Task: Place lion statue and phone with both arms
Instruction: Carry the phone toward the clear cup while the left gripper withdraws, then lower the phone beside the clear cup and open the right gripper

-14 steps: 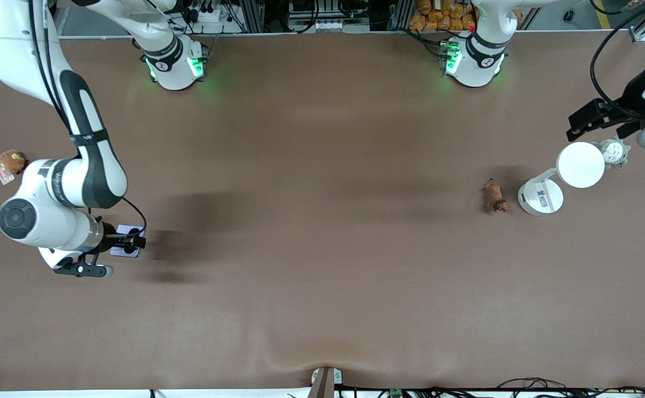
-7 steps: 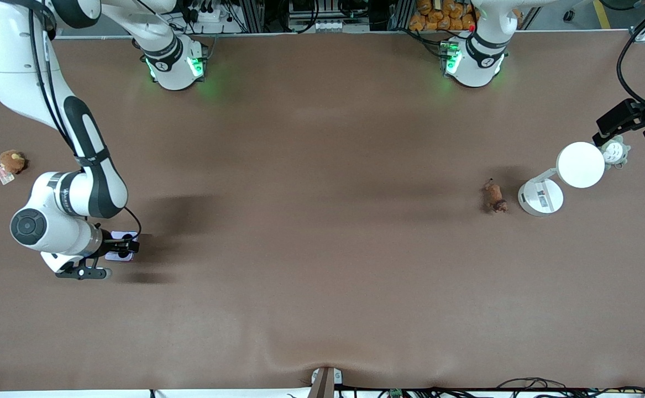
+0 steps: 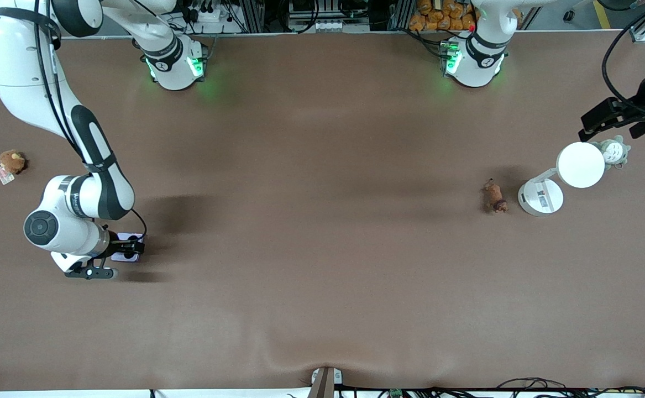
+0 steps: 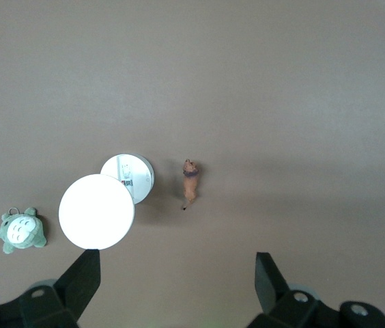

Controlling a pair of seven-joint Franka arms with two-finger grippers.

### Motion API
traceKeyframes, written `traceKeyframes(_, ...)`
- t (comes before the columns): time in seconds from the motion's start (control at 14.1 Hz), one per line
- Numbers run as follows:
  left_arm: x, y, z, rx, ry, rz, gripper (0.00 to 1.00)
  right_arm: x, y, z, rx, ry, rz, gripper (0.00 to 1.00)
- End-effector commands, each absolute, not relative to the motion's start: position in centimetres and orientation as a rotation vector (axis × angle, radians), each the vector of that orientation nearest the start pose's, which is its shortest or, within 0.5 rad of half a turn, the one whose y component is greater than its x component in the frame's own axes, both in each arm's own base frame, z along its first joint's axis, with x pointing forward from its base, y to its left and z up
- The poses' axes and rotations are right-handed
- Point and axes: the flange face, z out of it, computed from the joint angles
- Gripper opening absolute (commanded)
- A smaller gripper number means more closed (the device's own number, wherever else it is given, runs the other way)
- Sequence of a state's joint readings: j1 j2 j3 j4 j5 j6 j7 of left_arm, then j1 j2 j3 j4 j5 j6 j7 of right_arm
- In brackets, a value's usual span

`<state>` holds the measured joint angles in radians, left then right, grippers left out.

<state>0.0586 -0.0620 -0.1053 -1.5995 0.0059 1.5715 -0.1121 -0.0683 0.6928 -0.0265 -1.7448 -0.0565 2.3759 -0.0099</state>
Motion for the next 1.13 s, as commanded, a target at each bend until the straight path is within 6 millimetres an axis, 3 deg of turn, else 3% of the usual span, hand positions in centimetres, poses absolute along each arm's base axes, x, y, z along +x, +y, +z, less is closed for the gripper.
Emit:
traceKeyframes(0.0,53.5,-2.6,64.6,-3.125,-0.092,-0.042,1.0,65.5,-6.7,17.6,-3.19,0.049,0.095,1.0)
traceKeyframes(0.21,53.4,-2.9,64.7,-3.159,-0.12,-0.043,1.0,65.9,-6.5,19.5,-3.193,0.041,0.059,1.0)
traceKeyframes(0.42,53.5,-2.7,64.8,-3.159,-0.125,-0.045,1.0,66.7,-6.4,25.2,-3.2,0.046,-0.007,1.0)
traceKeyframes(0.64,53.5,-2.7,64.8,-3.159,-0.137,-0.045,1.0,65.9,-6.3,32.2,-3.201,0.053,0.081,1.0)
traceKeyframes(0.78,53.5,-2.8,64.8,-3.159,-0.135,-0.045,1.0,64.9,-5.4,37.9,-3.199,0.033,0.047,1.0)
traceKeyframes(0.92,53.5,-2.8,64.7,-3.159,-0.135,-0.043,1.0,63.5,-3.3,43.5,-3.197,-0.02,0.013,1.0)
traceKeyframes(1.06,53.5,-2.7,64.7,-3.159,-0.135,-0.038,1.0,61.8,-3.0,48.1,-3.197,-0.02,-0.004,1.0)
